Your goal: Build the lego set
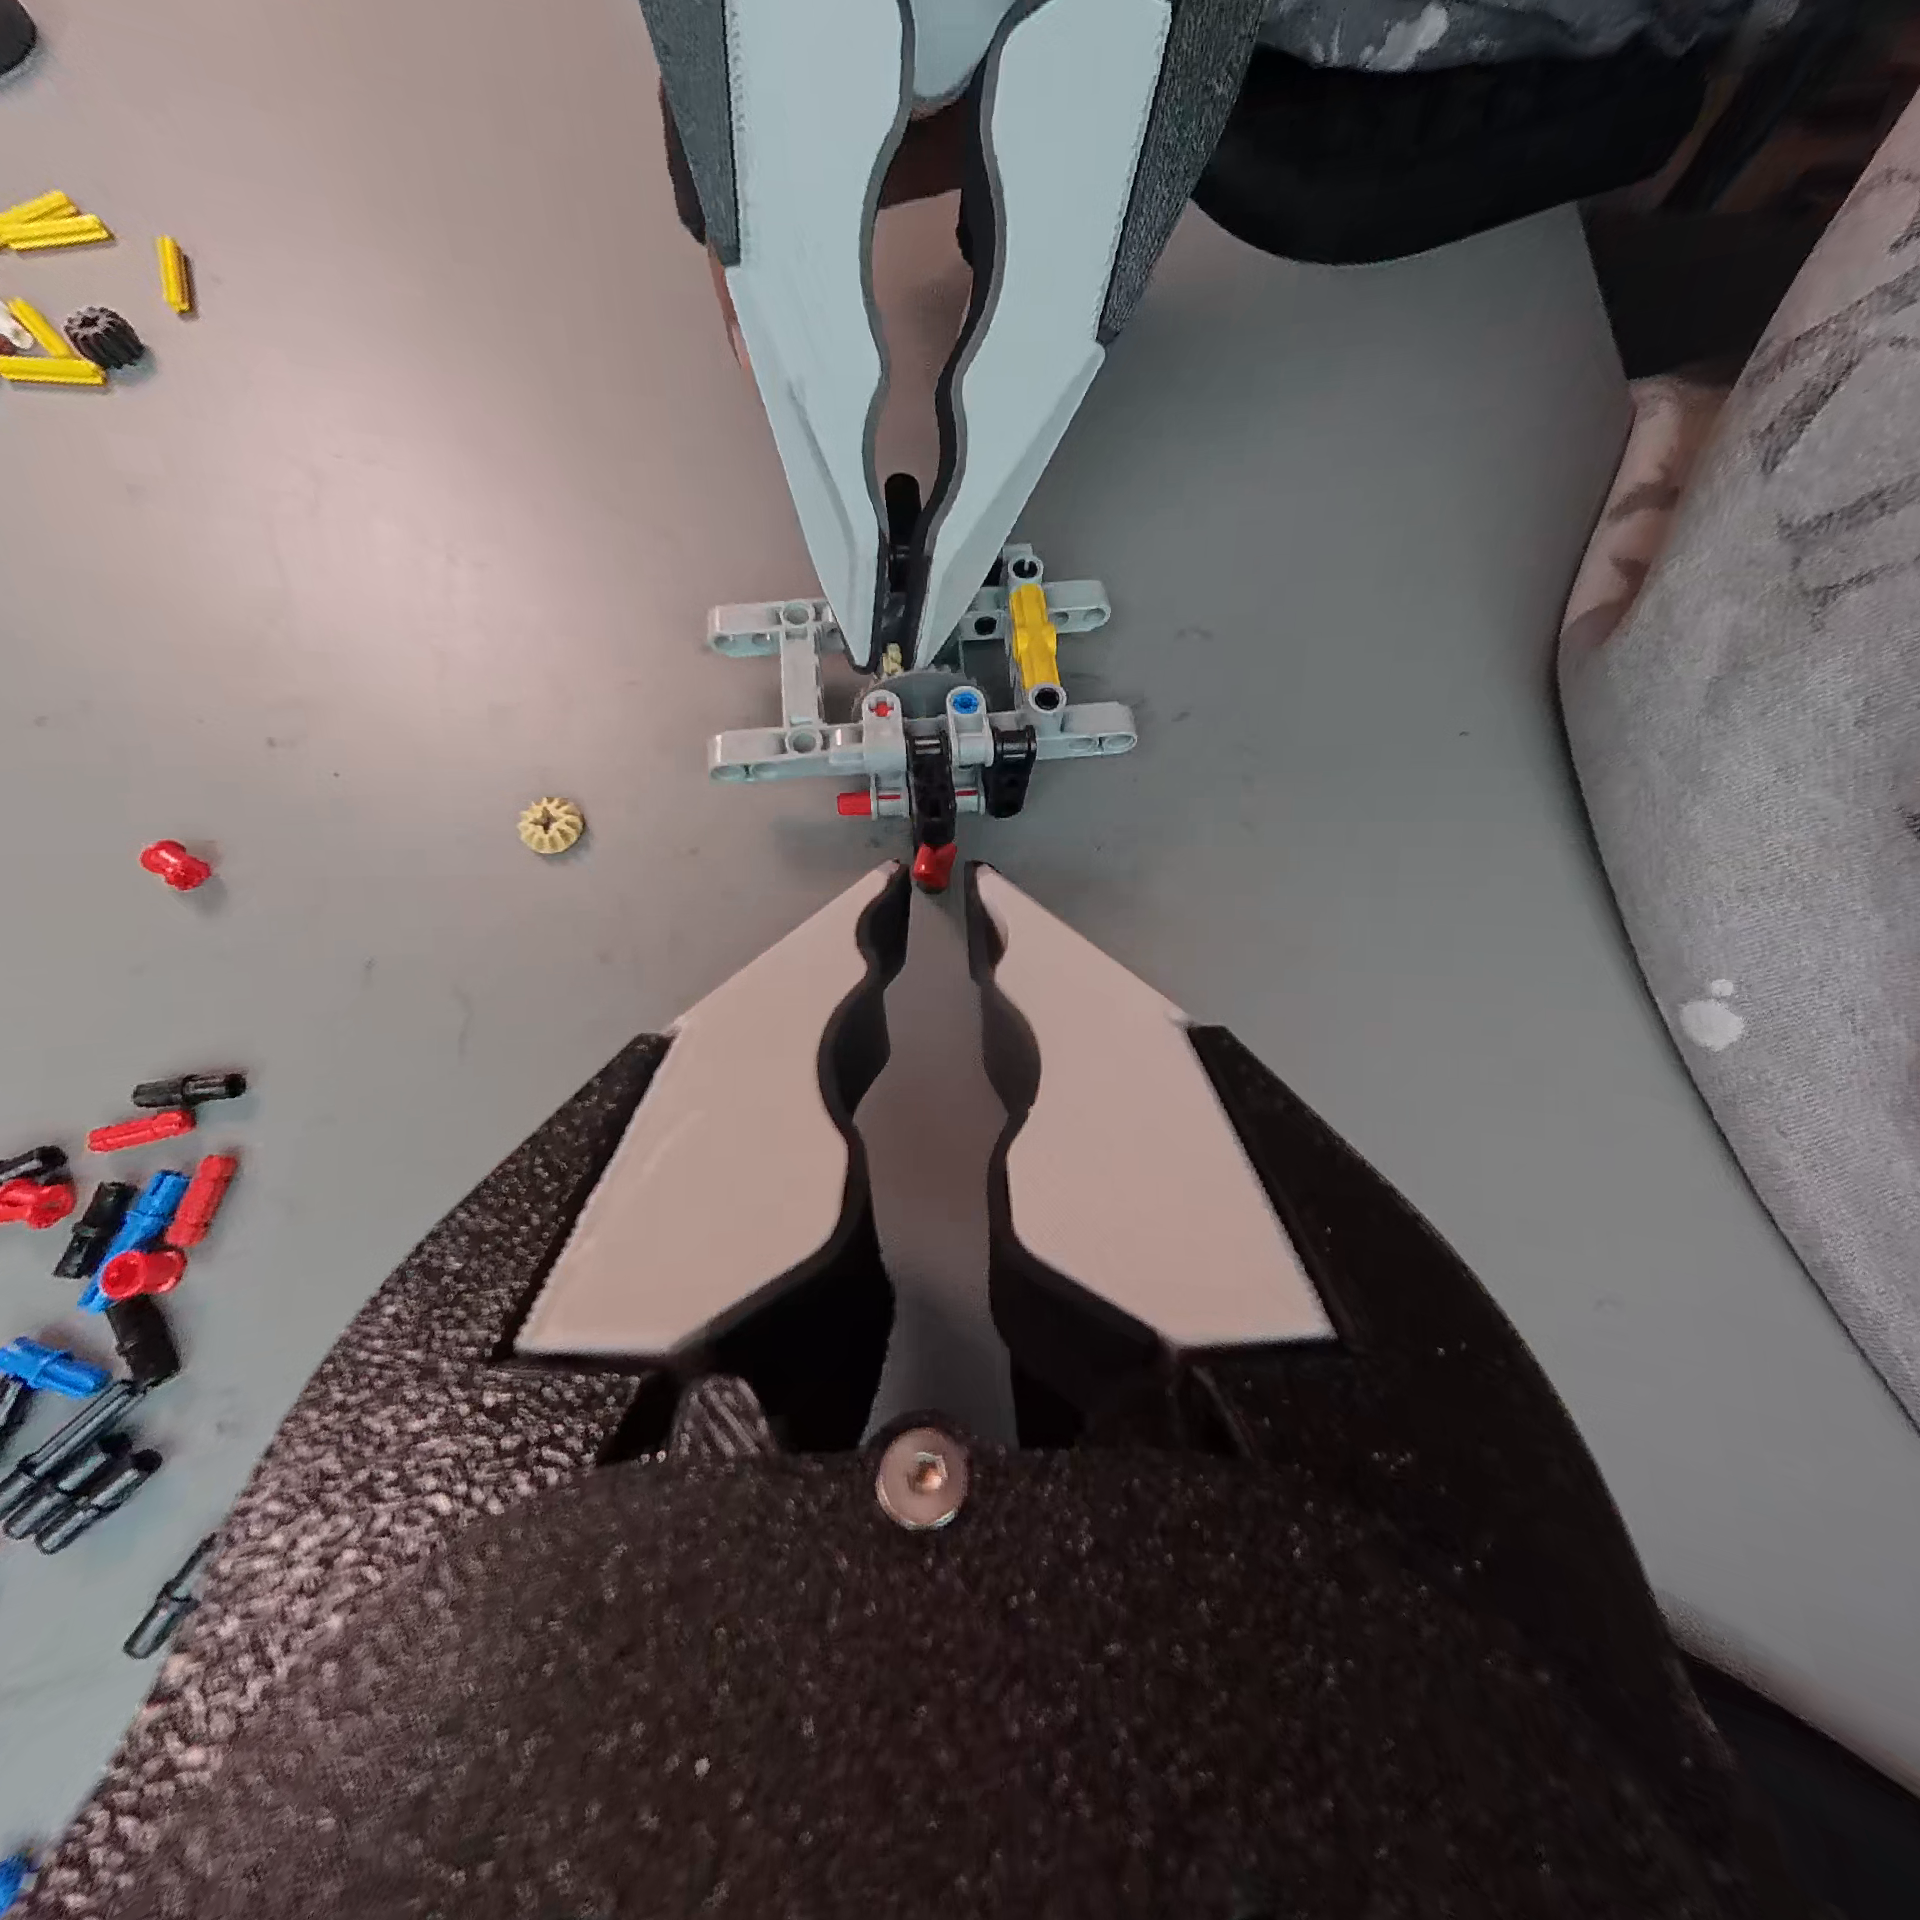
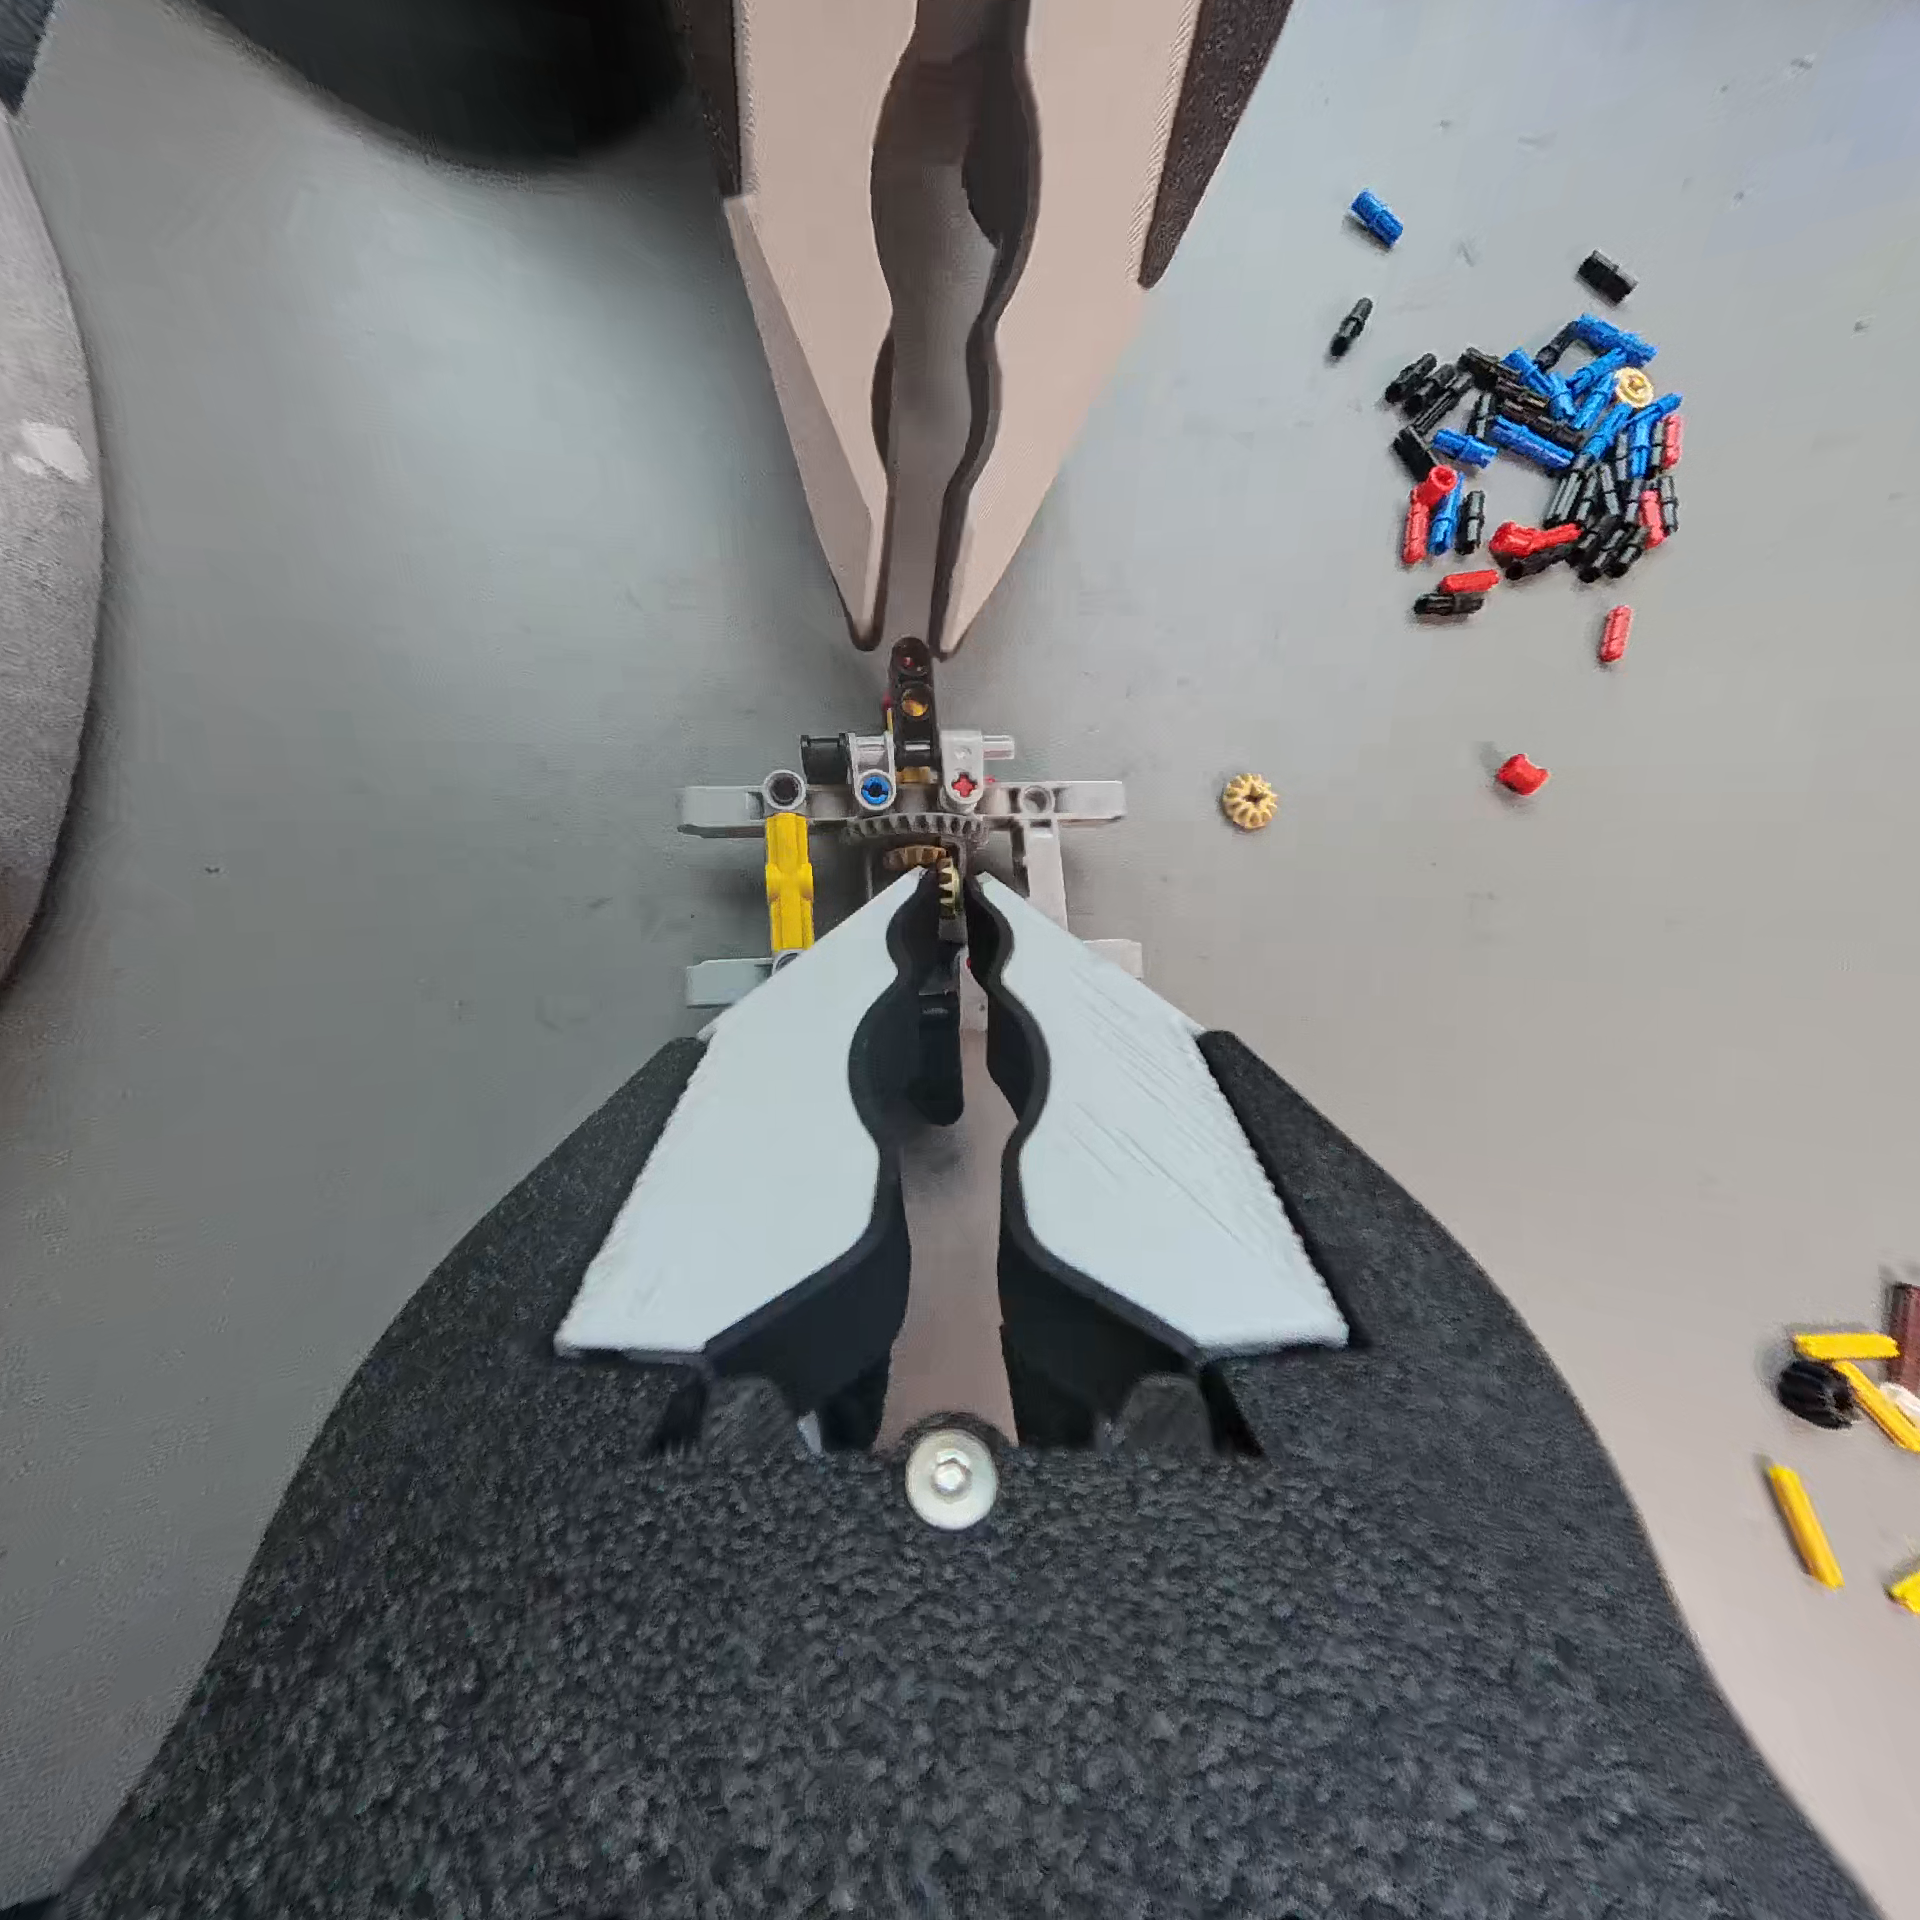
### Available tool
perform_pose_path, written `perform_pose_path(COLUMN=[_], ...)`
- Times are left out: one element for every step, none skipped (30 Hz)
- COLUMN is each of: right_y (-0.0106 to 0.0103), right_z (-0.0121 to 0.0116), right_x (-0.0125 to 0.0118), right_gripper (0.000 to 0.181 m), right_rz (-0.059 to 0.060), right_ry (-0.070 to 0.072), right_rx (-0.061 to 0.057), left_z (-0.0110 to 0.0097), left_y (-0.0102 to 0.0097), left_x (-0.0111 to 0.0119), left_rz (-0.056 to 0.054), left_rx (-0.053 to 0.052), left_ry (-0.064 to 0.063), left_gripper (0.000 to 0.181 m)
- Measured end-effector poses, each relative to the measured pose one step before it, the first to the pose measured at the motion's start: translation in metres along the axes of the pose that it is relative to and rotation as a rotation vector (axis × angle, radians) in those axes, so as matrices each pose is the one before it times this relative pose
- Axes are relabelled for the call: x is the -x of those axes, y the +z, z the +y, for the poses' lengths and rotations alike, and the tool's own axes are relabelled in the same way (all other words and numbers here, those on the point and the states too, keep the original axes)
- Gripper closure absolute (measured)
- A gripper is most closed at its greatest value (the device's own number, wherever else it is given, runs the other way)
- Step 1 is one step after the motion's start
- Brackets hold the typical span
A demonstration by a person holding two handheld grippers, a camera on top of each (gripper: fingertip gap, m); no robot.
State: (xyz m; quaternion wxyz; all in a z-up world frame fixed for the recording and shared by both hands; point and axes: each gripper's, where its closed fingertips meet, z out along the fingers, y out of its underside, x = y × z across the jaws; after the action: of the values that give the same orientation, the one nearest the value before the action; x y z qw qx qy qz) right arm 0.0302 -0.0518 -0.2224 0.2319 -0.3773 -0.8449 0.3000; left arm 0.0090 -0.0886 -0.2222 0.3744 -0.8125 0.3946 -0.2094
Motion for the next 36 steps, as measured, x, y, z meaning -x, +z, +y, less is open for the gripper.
perform_pose_path(right_y=[0.00017, 0.00010, 0.00002, -0.00006, -0.00021, -0.00053, -0.00104, -0.00111, -0.00133, -0.00142, -0.00115, -0.00098, -0.00099, -0.00109, -0.00084, -0.00066, -0.00029, -0.00009, 0.00013, 0.00034, 0.00070, 0.00079, 0.00055, 0.00042, -0.00033, -0.00089, -0.00132, -0.00272, -0.00427, -0.00564, -0.00564, -0.00358, 0.00042, 0.00443, 0.00711, 0.00765], right_z=[-0.00015, -0.00027, -0.00108, -0.00108, -0.00079, -0.00128, -0.00235, -0.00121, -0.00044, -0.00091, -0.00055, -0.00119, -0.00168, -0.00096, -0.00011, 0.00021, 0.00072, 0.00051, 0.00059, 0.00082, 0.00108, 0.00089, 0.00104, 0.00086, -0.00022, -0.00090, -0.00131, -0.00277, -0.00372, -0.00598, -0.00896, -0.01083, -0.00864, -0.00315, 0.00244, 0.00571], right_x=[-0.00010, -0.00021, -0.00038, 0.00029, 0.00084, 0.00144, 0.00156, 0.00039, 0.00032, 0.00045, 0.00190, 0.00108, 0.00059, 0.00120, 0.00077, -0.00043, -0.00069, 0.00045, 0.00030, -0.00022, 0.00055, 0.00050, 0.00025, -0.00091, -0.00141, -0.00198, -0.00253, -0.00287, -0.00027, 0.00075, 0.00146, 0.00309, 0.00404, 0.00393, 0.00348, 0.00344], right_gripper=[0.178, 0.178, 0.178, 0.178, 0.178, 0.178, 0.178, 0.178, 0.178, 0.178, 0.178, 0.178, 0.178, 0.178, 0.178, 0.178, 0.178, 0.178, 0.178, 0.178, 0.178, 0.178, 0.178, 0.178, 0.178, 0.177, 0.177, 0.177, 0.178, 0.176, 0.170, 0.165, 0.162, 0.160, 0.159, 0.159], right_rz=[-0.0101, -0.0130, -0.0135, -0.0204, -0.0278, -0.0344, -0.0404, -0.0397, -0.0395, -0.0362, -0.0383, -0.0213, -0.0119, -0.0138, -0.0113, -0.0037, -0.0024, -0.0080, -0.0044, 0.0002, -0.0039, -0.0022, -0.0002, 0.0067, 0.0097, 0.0146, 0.0271, 0.0406, 0.0313, 0.0273, 0.0210, 0.0056, -0.0033, -0.0038, -0.0026, -0.0076], right_ry=[0.0177, 0.0188, 0.0218, 0.0274, 0.0341, 0.0404, 0.0553, 0.0670, 0.0600, 0.0534, 0.0411, 0.0178, 0.0102, 0.0104, 0.0078, 0.0082, 0.0095, 0.0052, 0.0037, 0.0020, -0.0022, -0.0044, -0.0036, -0.0033, -0.0022, -0.0050, -0.0182, -0.0344, -0.0442, -0.0450, -0.0365, -0.0256, -0.0152, -0.0142, -0.0223, -0.0237], right_rx=[-0.0111, -0.0099, -0.0153, -0.0166, -0.0168, -0.0211, -0.0304, -0.0239, -0.0200, -0.0232, -0.0156, -0.0160, -0.0150, -0.0064, -0.0028, -0.0027, 0.0007, 0.0002, 0.0023, 0.0060, 0.0079, 0.0058, 0.0075, 0.0062, -0.0010, -0.0040, -0.0023, -0.0055, -0.0077, -0.0193, -0.0355, -0.0457, -0.0304, 0.0012, 0.0284, 0.0390], left_z=[-0.00172, 0.00007, 0.00080, 0.00084, 0.00106, 0.00077, -0.00011, -0.00163, -0.00256, -0.00338, -0.00443, -0.00453, -0.00377, -0.00284, -0.00274, -0.00274, -0.00189, -0.00090, -0.00038, 0.00011, -0.00020, 0.00025, 0.00139, 0.00091, 0.00031, -0.00067, -0.00156, -0.00153, -0.00087, -0.00046, -0.00004, -0.00010, -0.00049, -0.00055, -0.00042, -0.00063], left_y=[0.00037, 0.00142, 0.00232, 0.00268, 0.00242, 0.00172, 0.00077, -0.00028, -0.00129, -0.00221, -0.00278, -0.00290, -0.00268, -0.00246, -0.00216, -0.00169, -0.00077, -0.00009, 0.00037, 0.00095, 0.00081, 0.00077, 0.00073, 0.00062, 0.00006, -0.00010, -0.00044, -0.00060, -0.00096, -0.00071, -0.00010, 0.00068, 0.00141, 0.00198, 0.00225, 0.00229], left_x=[-0.00069, -0.00078, -0.00135, -0.00161, 0.00025, 0.00202, 0.00003, -0.00091, 0.00019, -0.00049, -0.00173, -0.00135, 0.00073, 0.00022, -0.00093, -0.00064, -0.00058, 0.00022, 0.00071, 0.00066, 0.00022, -0.00180, -0.00100, 0.00033, 0.00065, 0.00004, 0.00163, 0.00269, 0.00051, 0.00112, 0.00123, -0.00038, -0.00109, -0.00137, -0.00226, -0.00247], left_rz=[0.0055, 0.0048, 0.0081, 0.0084, -0.0036, -0.0128, 0.0030, 0.0115, 0.0043, 0.0113, 0.0218, 0.0189, 0.0043, 0.0045, 0.0099, 0.0078, 0.0074, 0.0014, -0.0027, -0.0029, -0.0007, 0.0102, 0.0045, -0.0050, -0.0032, 0.0076, 0.0019, -0.0034, 0.0081, 0.0003, -0.0061, 0.0000, 0.0006, -0.0004, 0.0032, 0.0016], left_rx=[-0.0057, 0.0042, 0.0066, 0.0058, 0.0092, 0.0092, 0.0020, -0.0089, -0.0154, -0.0212, -0.0275, -0.0293, -0.0255, -0.0194, -0.0189, -0.0184, -0.0110, -0.0047, -0.0017, 0.0010, -0.0013, 0.0025, 0.0122, 0.0074, 0.0019, -0.0043, -0.0110, -0.0105, -0.0056, -0.0035, -0.0007, 0.0017, 0.0030, 0.0041, 0.0062, 0.0040], left_ry=[-0.0066, -0.0074, -0.0089, -0.0080, -0.0057, -0.0054, -0.0090, -0.0137, -0.0161, -0.0189, -0.0239, -0.0256, -0.0237, -0.0158, -0.0099, -0.0109, -0.0108, -0.0090, -0.0051, -0.0030, -0.0018, -0.0019, -0.0003, 0.0016, -0.0096, -0.0266, -0.0356, -0.0376, -0.0265, -0.0146, -0.0055, 0.0047, 0.0072, 0.0096, 0.0142, 0.0171], left_gripper=[0.166, 0.162, 0.163, 0.165, 0.166, 0.168, 0.169, 0.171, 0.173, 0.174, 0.174, 0.172, 0.171, 0.169, 0.167, 0.166, 0.164, 0.163, 0.163, 0.164, 0.166, 0.172, 0.172, 0.172, 0.173, 0.173, 0.173, 0.173, 0.174, 0.174, 0.174, 0.174, 0.174, 0.174, 0.174, 0.174])
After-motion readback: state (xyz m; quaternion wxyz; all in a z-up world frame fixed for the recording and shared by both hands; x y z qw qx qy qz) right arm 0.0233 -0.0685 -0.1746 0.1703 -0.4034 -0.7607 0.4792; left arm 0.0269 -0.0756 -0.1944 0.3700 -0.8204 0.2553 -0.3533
